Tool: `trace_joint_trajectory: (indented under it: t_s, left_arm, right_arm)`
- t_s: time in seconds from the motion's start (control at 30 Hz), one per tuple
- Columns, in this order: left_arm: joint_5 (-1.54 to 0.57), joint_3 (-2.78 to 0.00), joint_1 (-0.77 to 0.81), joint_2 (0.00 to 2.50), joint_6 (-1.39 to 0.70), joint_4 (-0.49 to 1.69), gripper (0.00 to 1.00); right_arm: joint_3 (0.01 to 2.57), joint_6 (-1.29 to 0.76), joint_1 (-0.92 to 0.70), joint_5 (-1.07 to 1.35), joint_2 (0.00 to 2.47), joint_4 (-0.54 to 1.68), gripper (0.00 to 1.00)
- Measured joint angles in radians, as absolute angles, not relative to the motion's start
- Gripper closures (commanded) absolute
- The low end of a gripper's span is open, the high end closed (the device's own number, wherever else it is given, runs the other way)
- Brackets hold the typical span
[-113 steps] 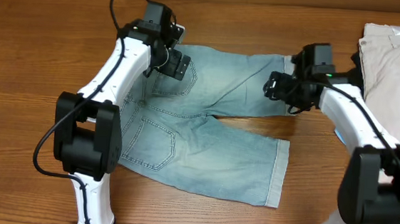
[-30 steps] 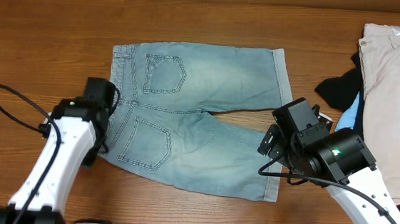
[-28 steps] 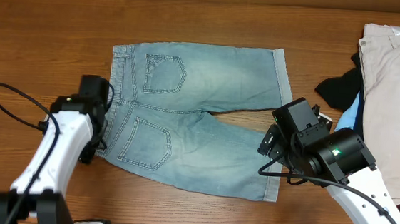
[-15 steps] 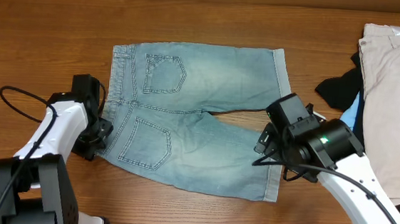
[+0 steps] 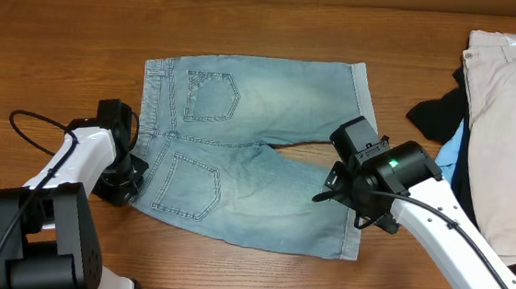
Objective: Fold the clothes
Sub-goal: 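Grasp the leg hems and fold them up onto the waistband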
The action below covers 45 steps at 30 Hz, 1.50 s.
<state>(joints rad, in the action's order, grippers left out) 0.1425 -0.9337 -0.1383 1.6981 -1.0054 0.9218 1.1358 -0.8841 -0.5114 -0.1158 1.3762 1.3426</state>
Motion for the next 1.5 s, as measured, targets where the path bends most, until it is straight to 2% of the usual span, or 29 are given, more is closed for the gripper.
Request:
trace_joint_trajectory:
  t_s: [0.33, 0.43, 0.47, 0.53, 0.73, 0.8, 0.87, 0.93, 1.03, 1.33, 1.5]
  left_arm:
    - [0.145, -0.934, -0.138, 1.699, -0.991, 0.922, 0.96]
    - [0.145, -0.934, -0.138, 1.699, -0.991, 0.922, 0.96]
    - [0.145, -0.934, -0.138, 1.699, -0.990, 0.922, 0.96]
    - [0.145, -0.934, -0.138, 1.699, -0.990, 0.922, 0.96]
    - [0.145, -0.934, -0.138, 1.699, -0.990, 0.922, 0.96]
    - [0.145, -0.934, -0.138, 1.699, -0.990, 0.922, 0.96]
    - [0.145, -0.934, -0.138, 1.699, -0.990, 0.922, 0.96]
    - [0.145, -0.934, -0.138, 1.699, -0.990, 0.922, 0.96]
    - [0.145, -0.934, -0.138, 1.699, -0.990, 0.922, 0.96]
    - [0.138, -0.979, -0.138, 1.714, -0.889, 0.970, 0.96]
    - [0.117, -1.255, -0.138, 1.734, -0.779, 1.159, 0.96]
  right_arm:
    - [0.916, -1.002, -0.511, -0.004, 1.382, 1.259, 0.15]
    - [0.859, -1.072, -0.511, 0.002, 1.382, 1.221, 0.24]
    - [0.832, -1.096, -0.511, 0.004, 1.382, 1.193, 0.33]
    - [0.788, -1.122, -0.511, 0.012, 1.382, 1.147, 0.43]
    - [0.673, -1.161, -0.511, 0.075, 1.382, 1.021, 0.46]
    - [0.639, -1.169, -0.511, 0.099, 1.383, 1.000, 0.50]
    - [0.614, -1.179, -0.511, 0.110, 1.383, 0.988, 0.57]
    - [0.603, -1.186, -0.511, 0.120, 1.383, 0.981, 0.70]
    - [0.601, -1.189, -0.511, 0.133, 1.383, 0.968, 0.96]
    - [0.636, -1.150, -0.469, 0.143, 1.380, 1.006, 0.96]
    - [0.871, -1.037, -0.363, 0.096, 1.379, 1.116, 0.96]
